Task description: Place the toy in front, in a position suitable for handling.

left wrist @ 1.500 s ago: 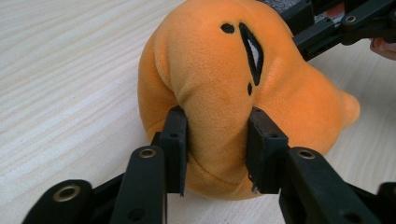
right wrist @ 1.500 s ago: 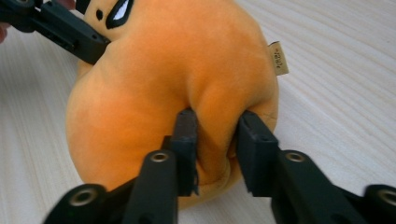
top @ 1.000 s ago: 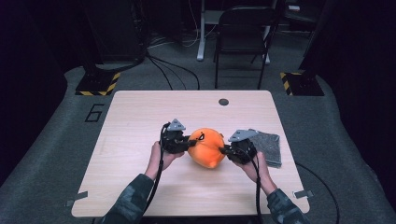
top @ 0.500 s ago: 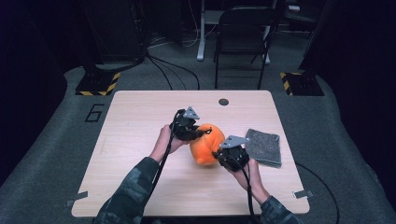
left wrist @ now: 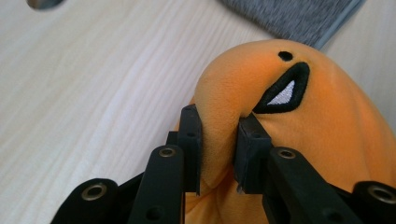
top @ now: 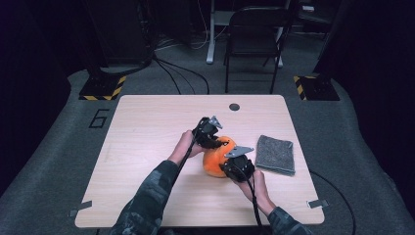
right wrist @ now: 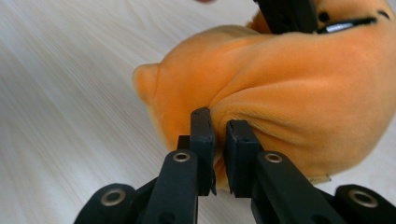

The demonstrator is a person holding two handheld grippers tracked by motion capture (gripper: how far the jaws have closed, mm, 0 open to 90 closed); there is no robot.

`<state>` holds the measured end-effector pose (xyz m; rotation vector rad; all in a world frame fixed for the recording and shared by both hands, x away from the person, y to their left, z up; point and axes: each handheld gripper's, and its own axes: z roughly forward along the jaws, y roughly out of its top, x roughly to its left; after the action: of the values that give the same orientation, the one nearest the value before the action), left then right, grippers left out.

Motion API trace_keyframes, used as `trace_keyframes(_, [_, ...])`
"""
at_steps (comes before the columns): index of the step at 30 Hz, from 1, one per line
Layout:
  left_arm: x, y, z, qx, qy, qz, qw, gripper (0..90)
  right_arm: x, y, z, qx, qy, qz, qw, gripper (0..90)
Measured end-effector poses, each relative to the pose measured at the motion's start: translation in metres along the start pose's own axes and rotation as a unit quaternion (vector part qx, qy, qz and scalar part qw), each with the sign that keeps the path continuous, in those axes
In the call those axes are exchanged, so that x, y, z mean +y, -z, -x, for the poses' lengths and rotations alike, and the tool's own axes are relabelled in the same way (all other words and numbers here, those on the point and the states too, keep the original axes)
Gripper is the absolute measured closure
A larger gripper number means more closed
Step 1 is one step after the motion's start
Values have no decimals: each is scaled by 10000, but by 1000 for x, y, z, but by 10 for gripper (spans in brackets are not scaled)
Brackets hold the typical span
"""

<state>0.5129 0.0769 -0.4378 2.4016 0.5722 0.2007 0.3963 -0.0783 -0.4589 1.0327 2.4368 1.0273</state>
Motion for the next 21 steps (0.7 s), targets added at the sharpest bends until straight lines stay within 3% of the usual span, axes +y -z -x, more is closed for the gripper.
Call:
trace_keyframes(3, [-5,-5,-5,-72,118,35,9999,743,-4,-4,3,-12,-49,-11,10000,829])
trace_keyframes(8, [-6,-4,-6,60,179,14,9998,666,-6,-3,9,-39,-277,-17,9996,828])
trace_keyframes(11, [-10,3,-12,245,401,51,9989,473,-9,-2,12,-61,-468,-9,9989,828])
trace_keyframes(15, [-15,10,-16,293,494,25,9983,371,-9,-2,12,-109,-481,10,9988,828])
trace_keyframes(16, [-17,13,-17,294,552,83,9980,371,-9,-3,11,-114,-460,2,9989,828])
trace_keyframes(17, [-22,18,-19,346,770,238,9961,317,-9,-3,11,-133,-484,7,9987,827])
trace_keyframes(21, [-35,31,-17,374,978,508,9932,272,-9,-3,12,-181,-519,11,9985,816])
